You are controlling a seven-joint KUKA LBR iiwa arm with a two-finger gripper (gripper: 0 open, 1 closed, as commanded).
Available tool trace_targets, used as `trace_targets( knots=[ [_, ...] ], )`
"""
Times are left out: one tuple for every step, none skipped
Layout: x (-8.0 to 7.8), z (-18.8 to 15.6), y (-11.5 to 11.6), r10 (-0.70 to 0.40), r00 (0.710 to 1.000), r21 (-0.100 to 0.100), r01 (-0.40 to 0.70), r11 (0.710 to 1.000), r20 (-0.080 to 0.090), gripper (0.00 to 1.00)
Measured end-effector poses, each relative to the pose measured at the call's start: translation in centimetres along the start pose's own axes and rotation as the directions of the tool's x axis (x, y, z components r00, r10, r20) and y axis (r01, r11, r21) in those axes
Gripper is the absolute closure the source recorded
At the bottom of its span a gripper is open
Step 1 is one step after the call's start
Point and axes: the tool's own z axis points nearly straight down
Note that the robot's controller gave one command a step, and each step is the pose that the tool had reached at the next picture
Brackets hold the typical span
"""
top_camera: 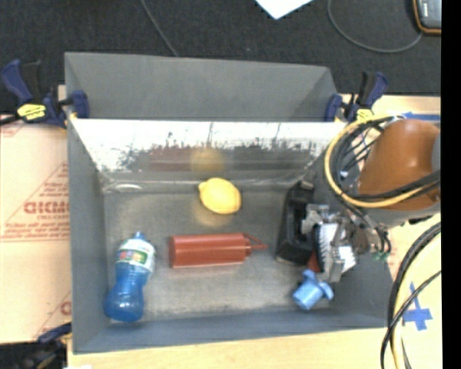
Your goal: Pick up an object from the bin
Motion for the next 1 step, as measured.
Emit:
trace_targets(
  knots=[
    [0.00,0.00,0.00,0.000,1.000,0.000,0.000,1.000,0.000,0.00]
  ],
)
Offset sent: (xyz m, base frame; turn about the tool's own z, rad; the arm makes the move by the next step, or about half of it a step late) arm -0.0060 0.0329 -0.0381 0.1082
